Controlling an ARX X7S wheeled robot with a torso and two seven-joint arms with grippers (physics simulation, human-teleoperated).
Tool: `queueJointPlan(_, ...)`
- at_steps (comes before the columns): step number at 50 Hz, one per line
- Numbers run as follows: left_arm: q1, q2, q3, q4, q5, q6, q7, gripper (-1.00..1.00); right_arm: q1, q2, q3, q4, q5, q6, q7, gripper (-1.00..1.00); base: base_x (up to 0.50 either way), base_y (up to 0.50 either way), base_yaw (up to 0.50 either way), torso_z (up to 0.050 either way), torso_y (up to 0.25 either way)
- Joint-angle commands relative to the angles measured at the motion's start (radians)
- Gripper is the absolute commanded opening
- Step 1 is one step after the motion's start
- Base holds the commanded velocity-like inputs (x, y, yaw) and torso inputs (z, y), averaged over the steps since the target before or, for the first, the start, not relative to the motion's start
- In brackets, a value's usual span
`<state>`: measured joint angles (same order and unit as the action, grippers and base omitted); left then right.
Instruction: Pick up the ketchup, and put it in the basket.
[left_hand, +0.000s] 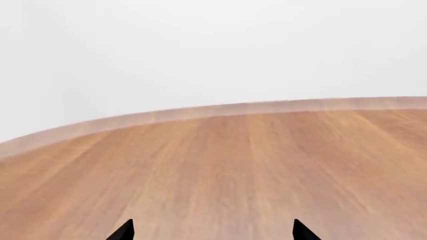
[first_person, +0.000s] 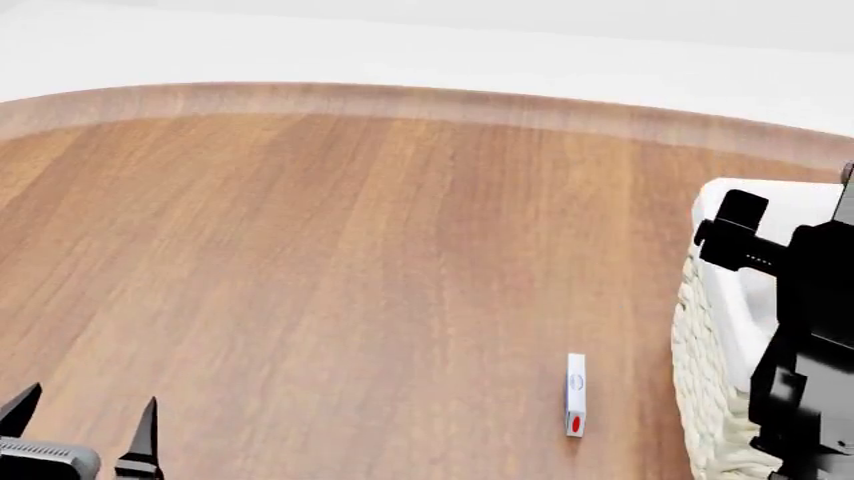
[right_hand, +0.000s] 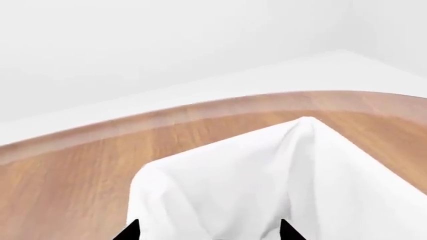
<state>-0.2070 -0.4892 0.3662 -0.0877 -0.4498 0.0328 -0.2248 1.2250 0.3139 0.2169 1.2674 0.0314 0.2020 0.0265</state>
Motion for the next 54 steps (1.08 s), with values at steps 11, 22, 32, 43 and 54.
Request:
queueJointPlan(11, -0.014, 0.010, -0.024, 0.068, 0.014, -0.038, -0.100, 1.00, -0.409, -0.137, 0.013, -0.993, 0.048, 0.402, -0.034, 1.00, 0.00, 0.00, 0.00, 0.000, 0.000)
queueJointPlan(22, -0.006, 0.007, -0.020, 0.163, 0.022, -0.072, -0.147, 1.00, -0.612, -0.218, -0.008, -1.497, 0.071, 0.616, 0.011, 1.00, 0.00, 0.00, 0.00, 0.000, 0.000)
queueJointPlan(32, 0.054, -0.029, -0.046, 0.320, 0.011, -0.087, -0.206, 1.00, -0.763, -0.263, -0.059, -1.808, 0.097, 0.669, 0.038, 1.00, 0.00, 0.00, 0.00, 0.000, 0.000)
queueJointPlan(43, 0.110, -0.061, -0.056, 0.480, 0.027, -0.102, -0.262, 1.00, -0.903, -0.276, -0.131, -2.049, 0.115, 0.647, 0.093, 1.00, 0.00, 0.00, 0.00, 0.000, 0.000)
queueJointPlan(54, 0.175, -0.088, -0.067, 0.598, 0.049, -0.095, -0.305, 1.00, -1.038, -0.257, -0.221, -2.207, 0.100, 0.592, 0.149, 1.00, 0.00, 0.00, 0.00, 0.000, 0.000)
